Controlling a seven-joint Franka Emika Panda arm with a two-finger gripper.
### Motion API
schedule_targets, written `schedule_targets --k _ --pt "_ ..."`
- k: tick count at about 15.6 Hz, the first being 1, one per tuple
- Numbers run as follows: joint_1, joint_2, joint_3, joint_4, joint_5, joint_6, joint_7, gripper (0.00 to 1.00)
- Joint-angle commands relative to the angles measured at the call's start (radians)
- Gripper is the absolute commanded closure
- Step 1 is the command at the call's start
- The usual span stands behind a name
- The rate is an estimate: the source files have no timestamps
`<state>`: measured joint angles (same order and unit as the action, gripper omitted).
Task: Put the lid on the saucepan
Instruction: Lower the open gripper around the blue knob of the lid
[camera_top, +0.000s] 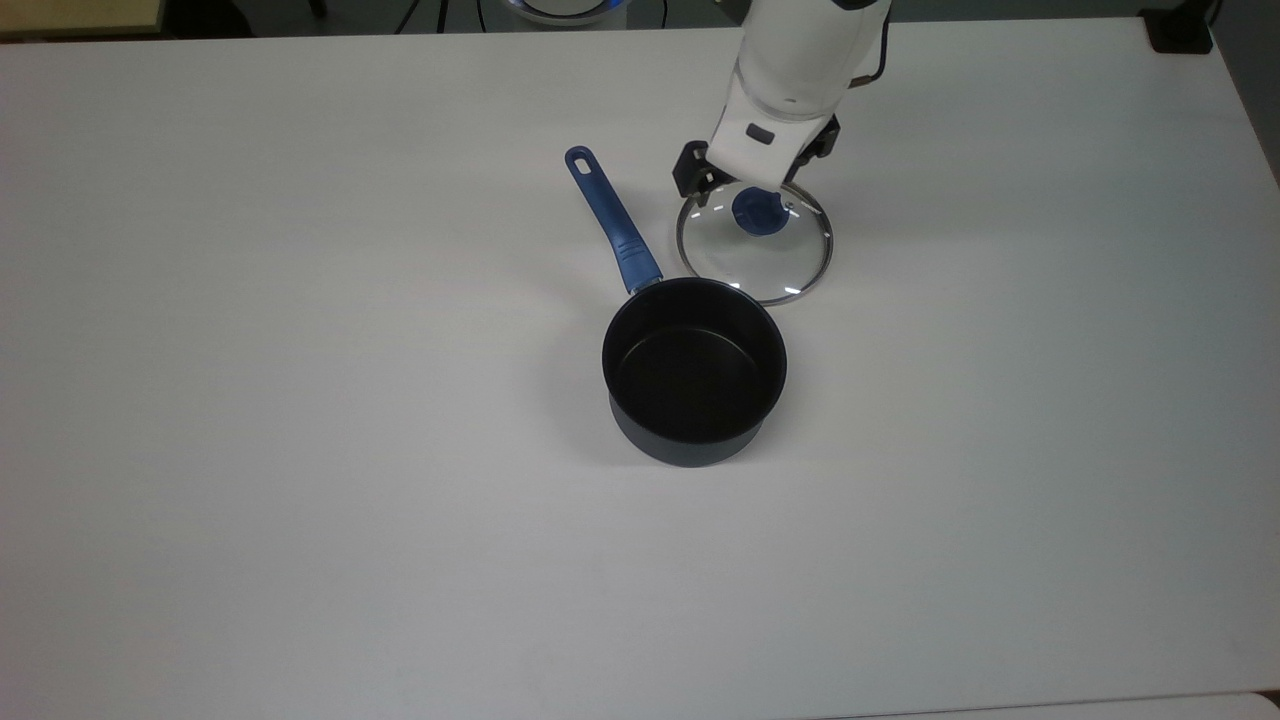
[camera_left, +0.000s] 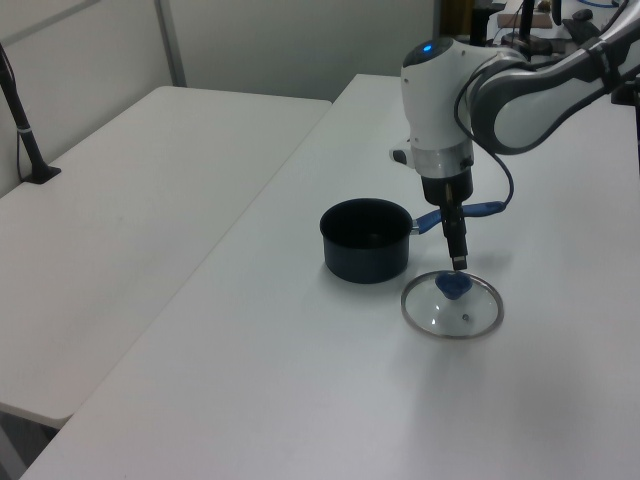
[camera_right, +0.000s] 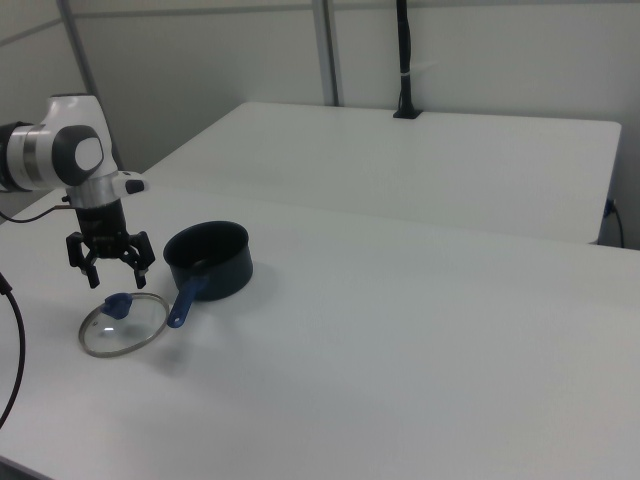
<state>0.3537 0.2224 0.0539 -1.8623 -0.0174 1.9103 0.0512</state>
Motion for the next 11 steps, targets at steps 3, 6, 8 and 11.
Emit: schedule_targets --k 3,6,8,11 --pt "0.031 0.012 -0.003 -0.057 -0.006 0.114 0.051 0.0" --pt "0.034 0.035 -0.003 -0.058 -0.027 0.147 0.068 0.0" --pt "0.034 0.032 -0.003 -0.058 -0.027 0.147 0.068 0.0" --pt "0.034 0.029 -0.003 -0.058 -0.027 0.144 0.068 0.0"
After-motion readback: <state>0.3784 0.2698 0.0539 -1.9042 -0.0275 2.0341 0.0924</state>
